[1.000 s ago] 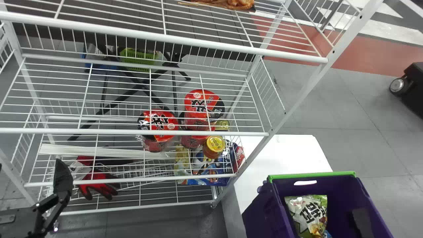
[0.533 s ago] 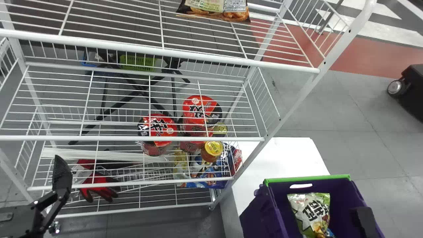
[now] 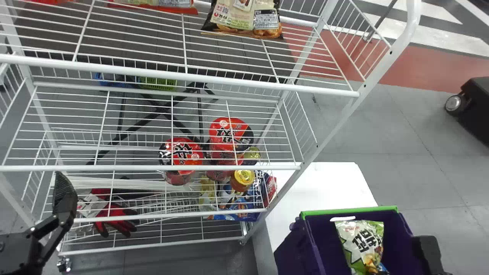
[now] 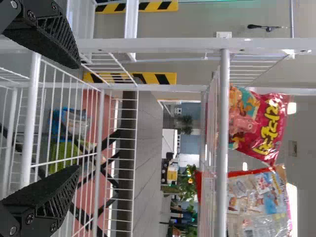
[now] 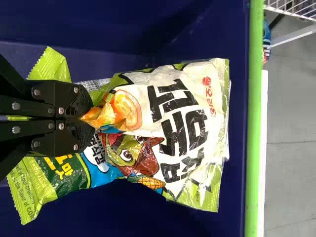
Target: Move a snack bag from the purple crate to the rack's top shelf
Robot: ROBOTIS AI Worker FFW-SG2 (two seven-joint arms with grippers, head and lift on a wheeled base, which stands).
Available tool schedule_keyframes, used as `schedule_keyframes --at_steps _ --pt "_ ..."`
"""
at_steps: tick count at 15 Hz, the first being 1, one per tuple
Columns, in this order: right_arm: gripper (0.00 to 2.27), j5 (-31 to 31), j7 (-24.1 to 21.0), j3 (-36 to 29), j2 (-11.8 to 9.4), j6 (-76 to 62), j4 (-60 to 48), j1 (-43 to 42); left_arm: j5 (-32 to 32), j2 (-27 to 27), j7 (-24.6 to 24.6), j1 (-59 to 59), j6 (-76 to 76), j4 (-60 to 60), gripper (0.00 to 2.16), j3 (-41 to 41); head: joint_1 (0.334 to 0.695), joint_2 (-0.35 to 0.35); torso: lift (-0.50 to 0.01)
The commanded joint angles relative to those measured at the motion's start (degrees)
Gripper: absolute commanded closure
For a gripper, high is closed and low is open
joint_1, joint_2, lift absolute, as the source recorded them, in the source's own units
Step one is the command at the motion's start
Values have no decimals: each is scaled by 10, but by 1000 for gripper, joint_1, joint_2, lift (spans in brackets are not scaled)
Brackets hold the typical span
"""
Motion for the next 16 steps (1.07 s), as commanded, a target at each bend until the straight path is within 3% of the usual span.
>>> schedule_keyframes --at_steps 1,16 --pt "2047 2 5 -4 12 15 -27 1 0 0 0 7 1 -11 87 3 695 -350 -255" --pt "2047 -1 56 -52 60 57 -168 30 7 -1 -8 6 10 -12 87 5 695 -350 -195"
